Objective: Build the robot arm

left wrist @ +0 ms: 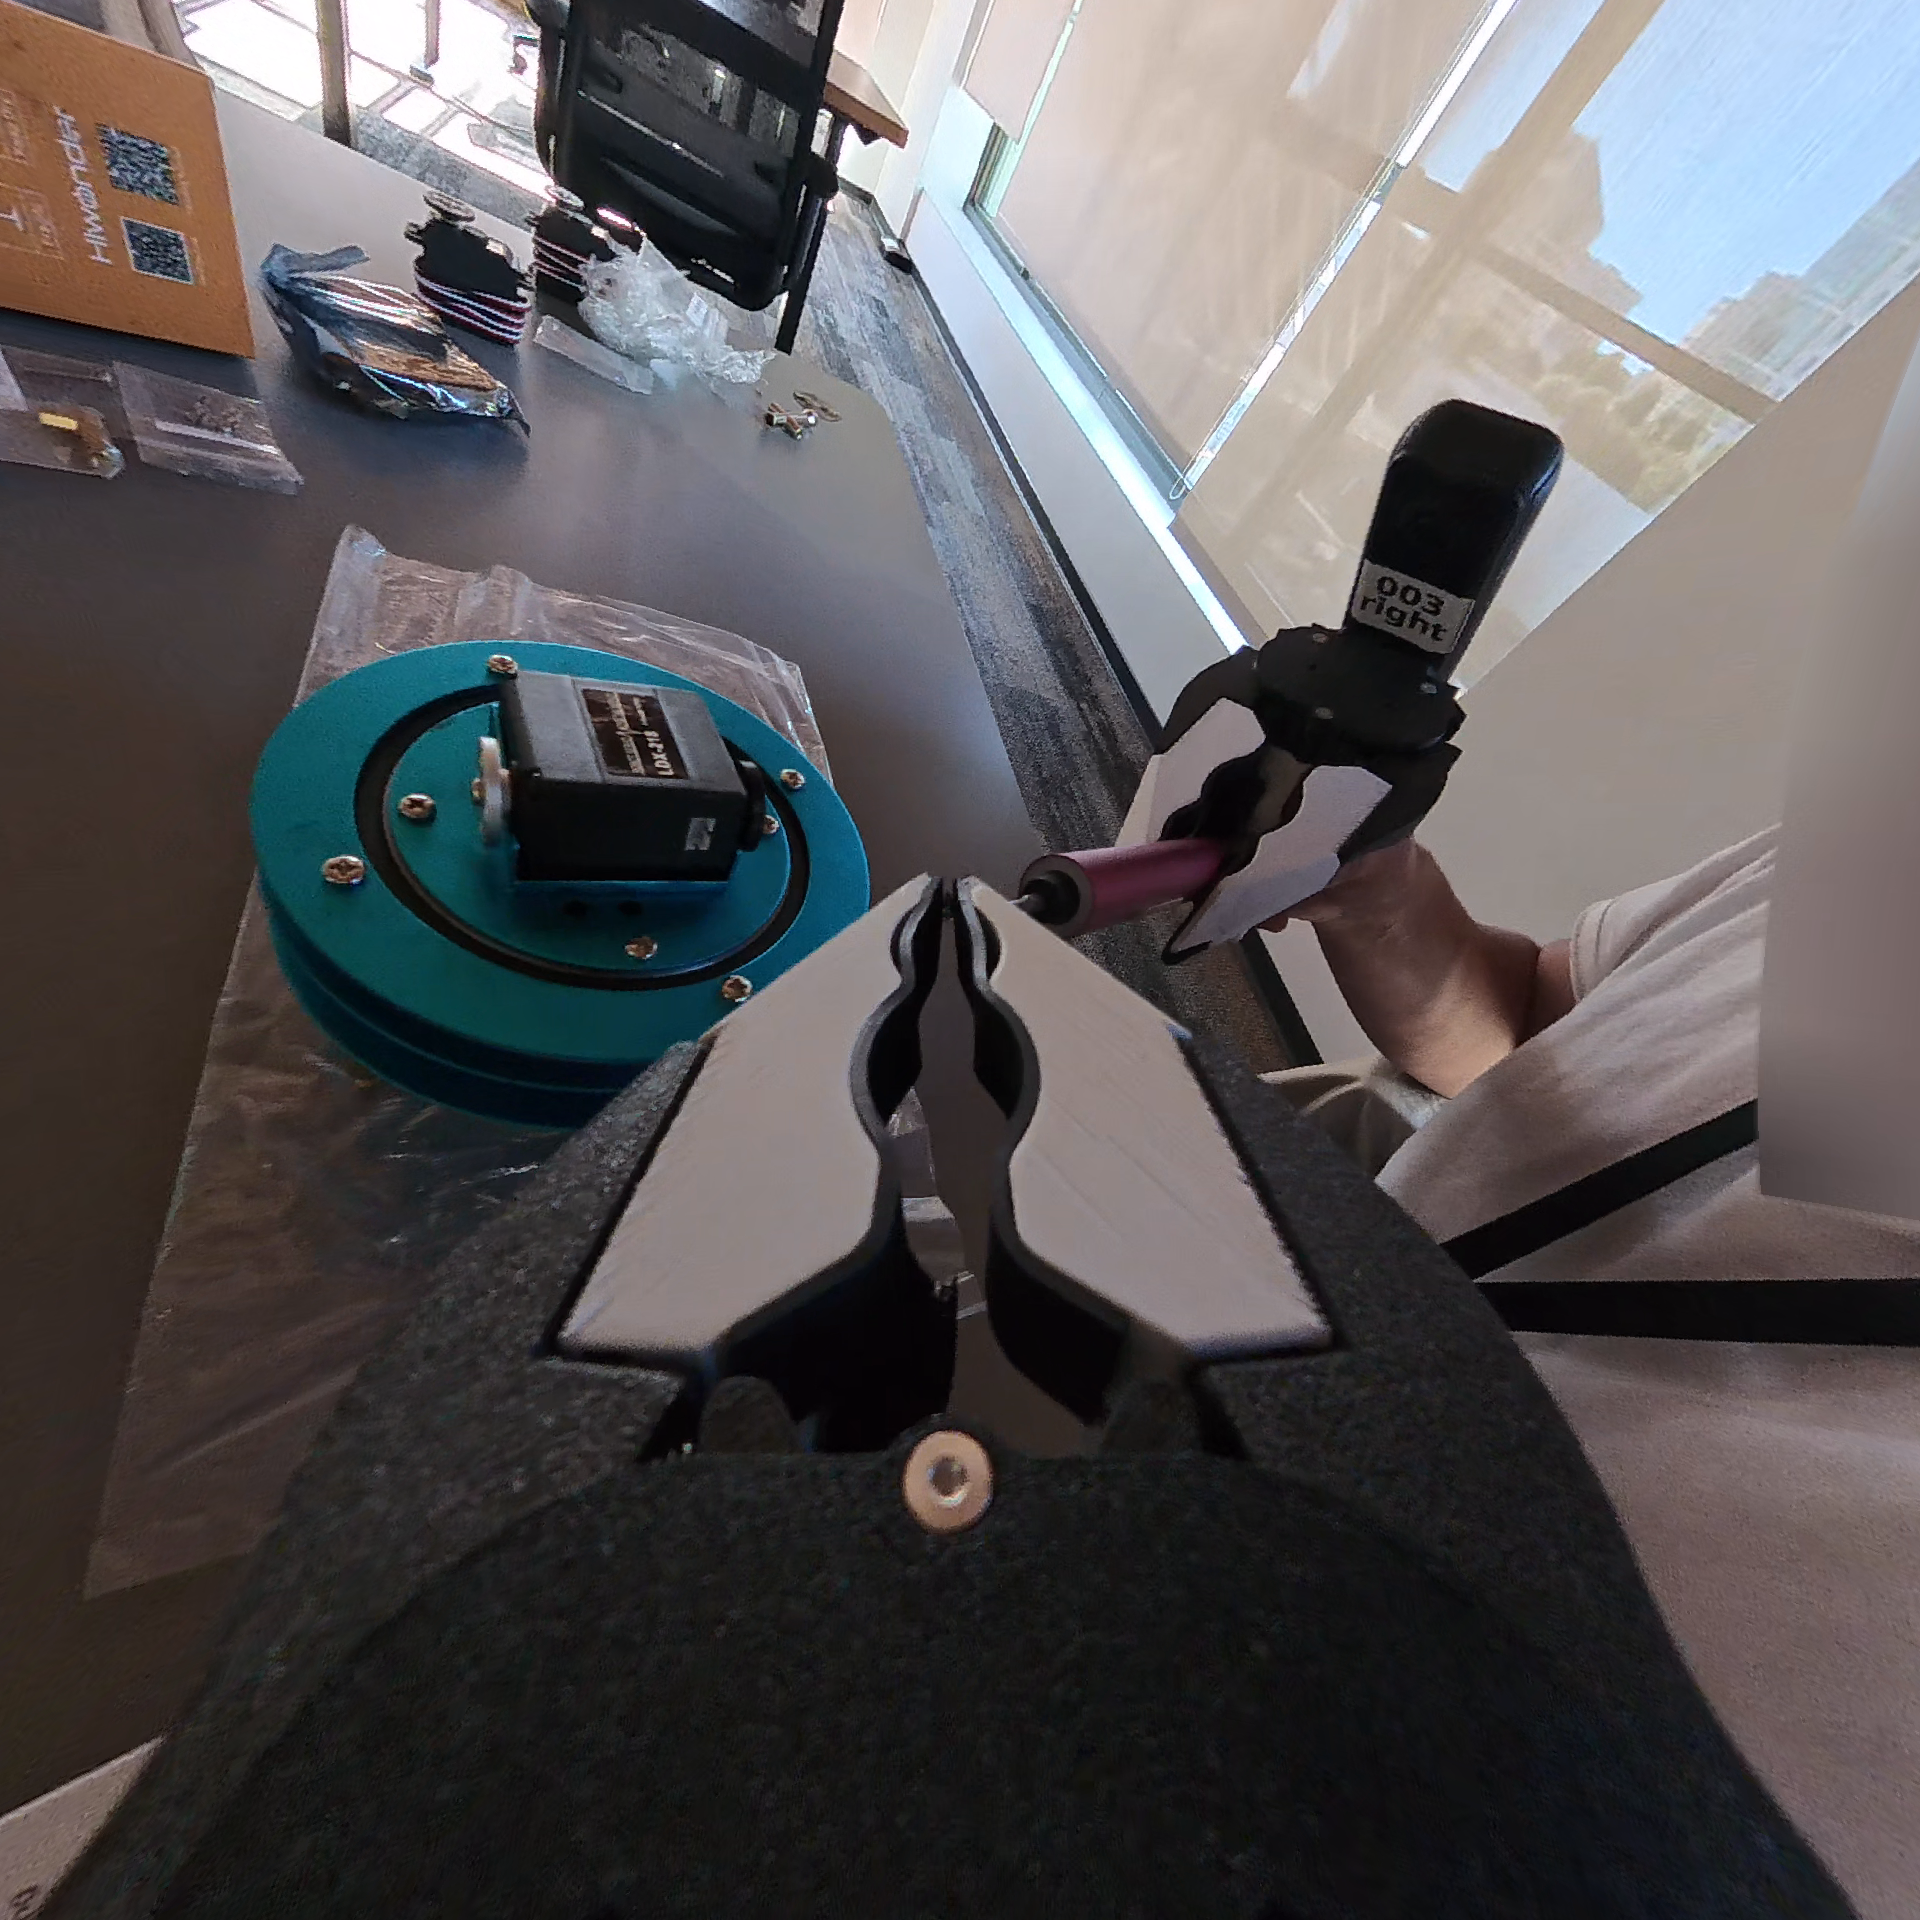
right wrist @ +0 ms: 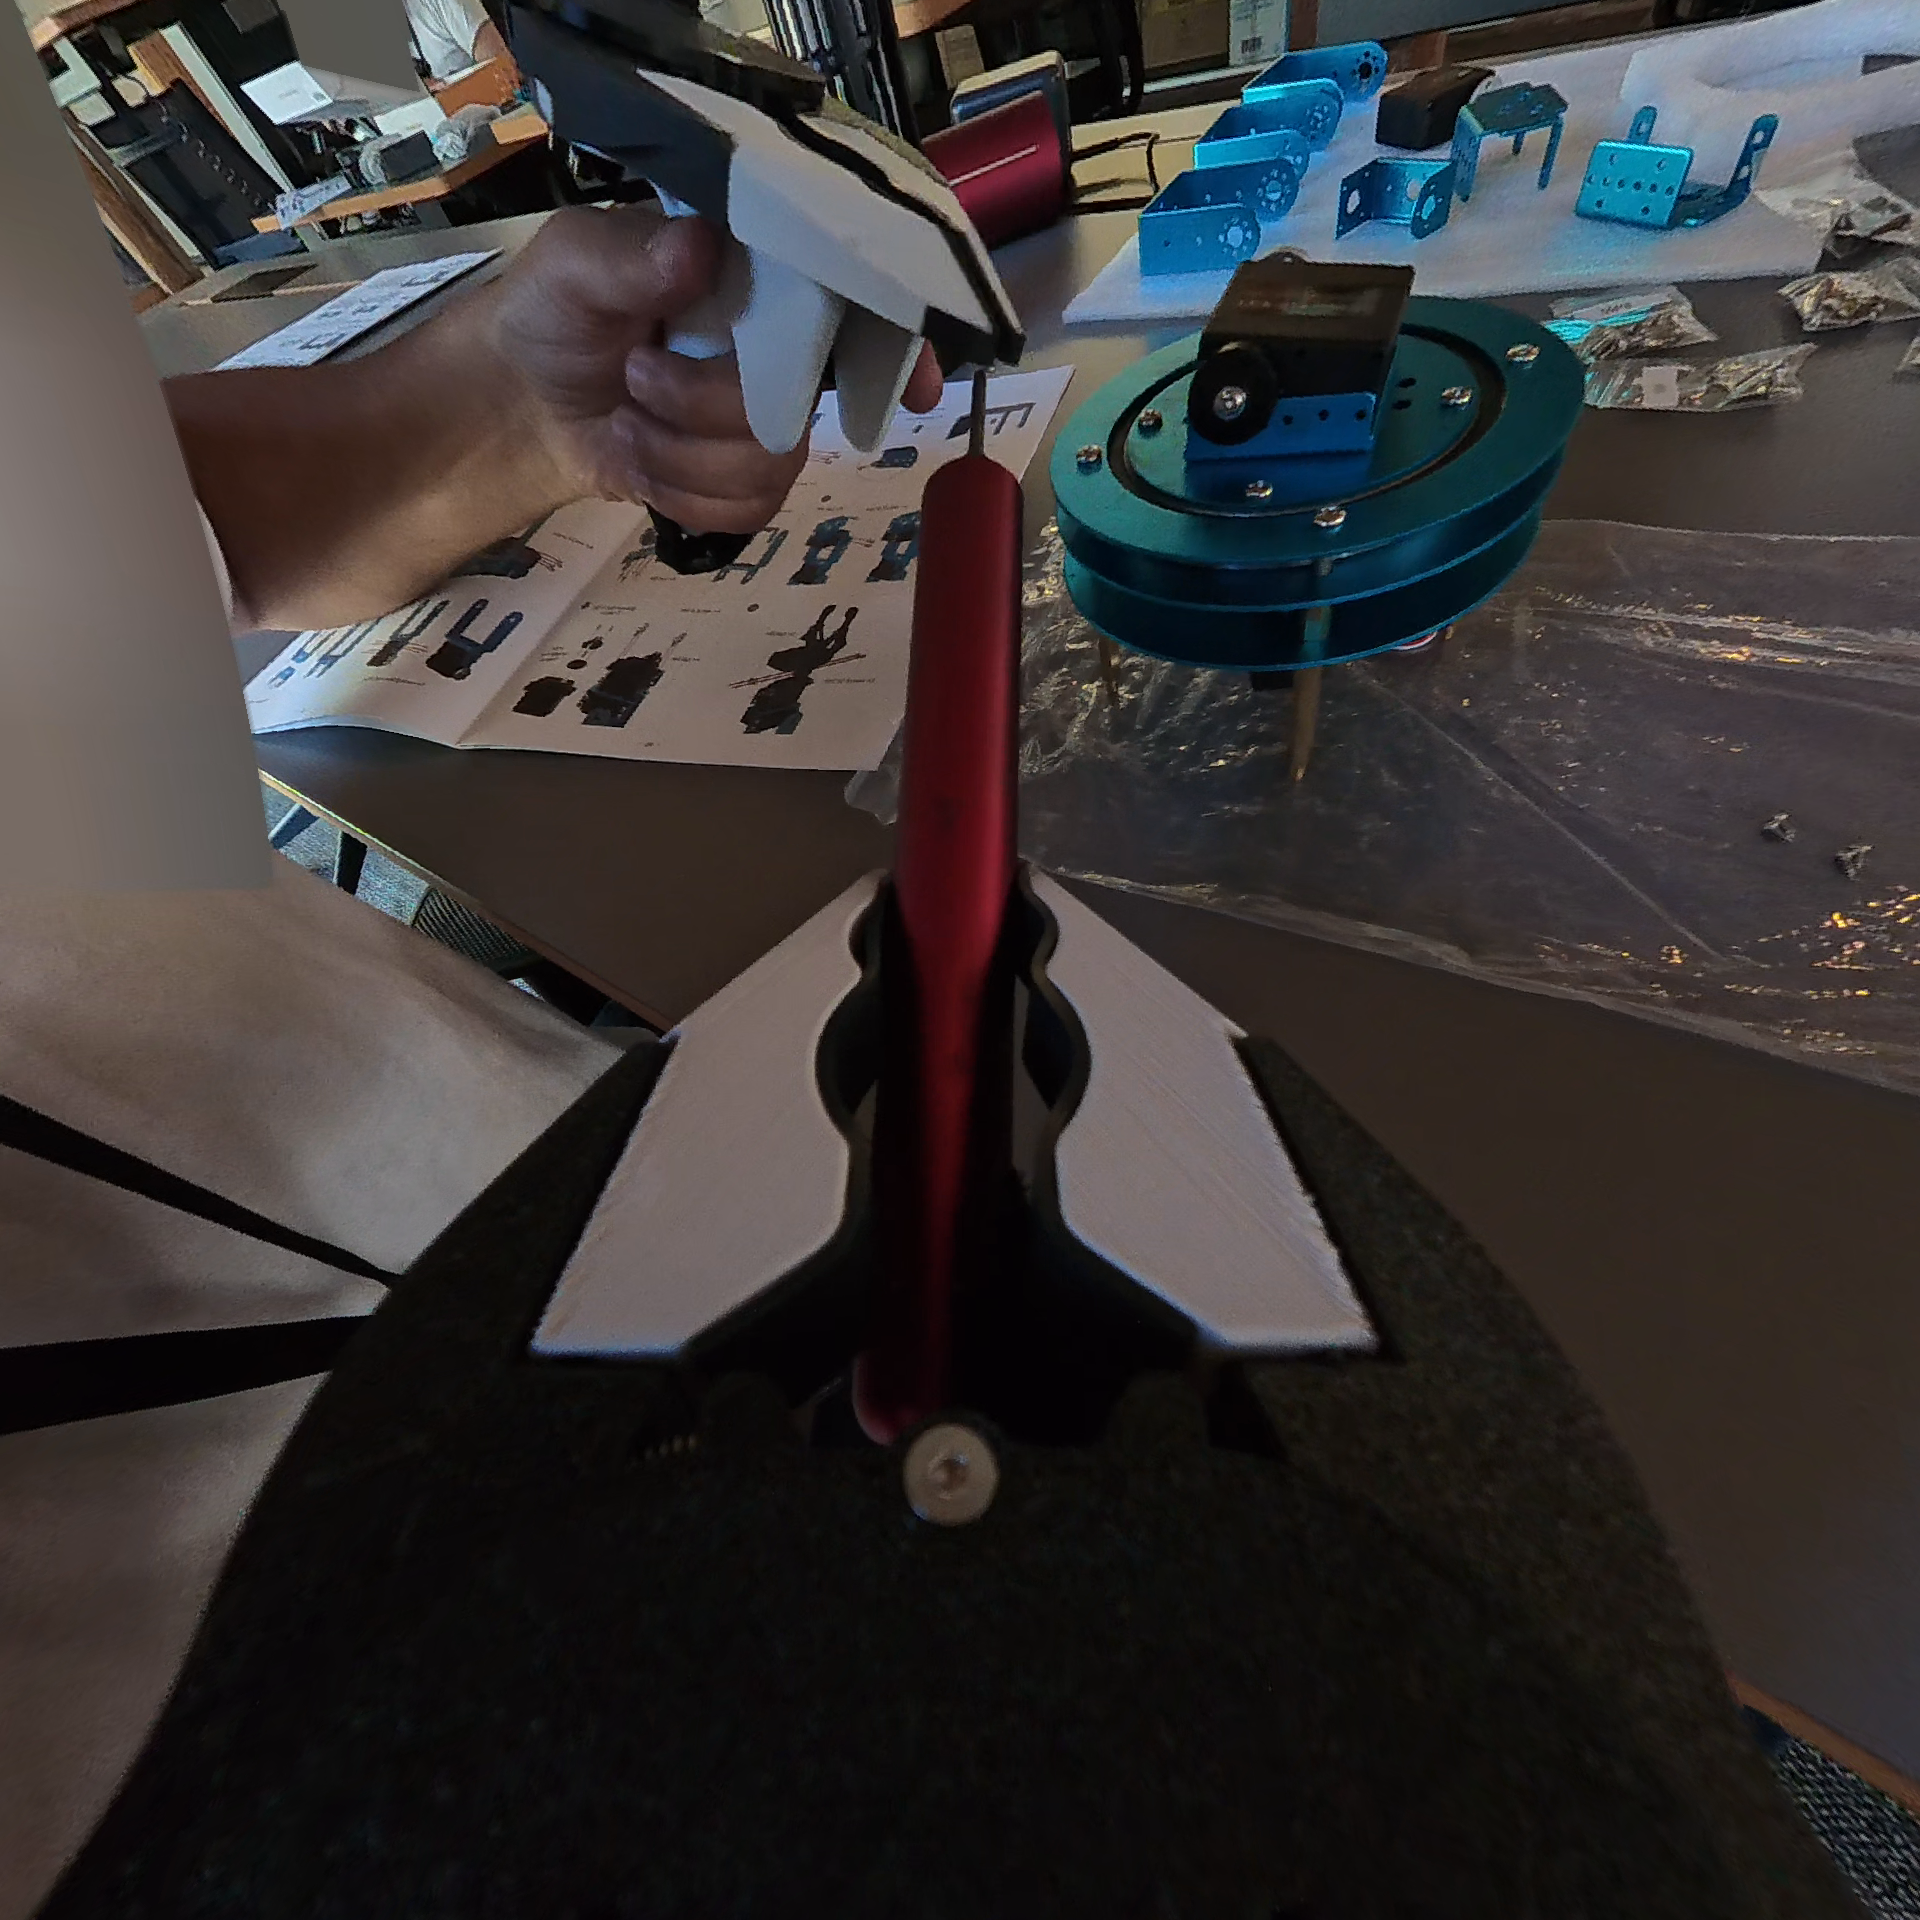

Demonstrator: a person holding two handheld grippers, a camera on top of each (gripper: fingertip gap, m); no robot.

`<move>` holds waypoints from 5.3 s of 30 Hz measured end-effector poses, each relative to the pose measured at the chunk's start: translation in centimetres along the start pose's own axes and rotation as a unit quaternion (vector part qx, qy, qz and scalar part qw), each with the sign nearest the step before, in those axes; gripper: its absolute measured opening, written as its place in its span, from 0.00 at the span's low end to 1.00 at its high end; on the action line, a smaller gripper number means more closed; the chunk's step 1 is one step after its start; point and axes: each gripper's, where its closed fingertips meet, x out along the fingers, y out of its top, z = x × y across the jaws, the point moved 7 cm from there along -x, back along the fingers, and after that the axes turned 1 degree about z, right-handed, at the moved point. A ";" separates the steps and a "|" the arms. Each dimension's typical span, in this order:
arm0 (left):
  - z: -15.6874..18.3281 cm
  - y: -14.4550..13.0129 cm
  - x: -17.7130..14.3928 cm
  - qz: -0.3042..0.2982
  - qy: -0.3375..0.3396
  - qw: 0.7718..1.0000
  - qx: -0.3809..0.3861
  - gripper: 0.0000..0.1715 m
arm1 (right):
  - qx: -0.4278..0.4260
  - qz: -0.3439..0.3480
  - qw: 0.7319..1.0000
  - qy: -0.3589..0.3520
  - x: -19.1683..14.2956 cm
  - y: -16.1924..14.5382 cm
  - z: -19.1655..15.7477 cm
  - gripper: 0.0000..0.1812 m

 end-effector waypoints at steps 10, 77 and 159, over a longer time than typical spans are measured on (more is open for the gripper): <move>-0.4 0.0 -0.2 0.066 -0.037 0.992 -0.098 0.00 | 0.014 0.027 1.000 -0.007 0.2 0.4 -0.3 0.10; -0.6 0.0 -1.3 0.126 -0.028 0.981 -0.145 0.00 | -0.068 -0.275 0.959 -0.023 -2.3 2.8 28.0 0.11; 1.7 0.0 -0.2 0.027 0.302 0.950 0.070 0.12 | -0.240 0.082 0.963 -0.089 5.6 6.2 6.3 0.00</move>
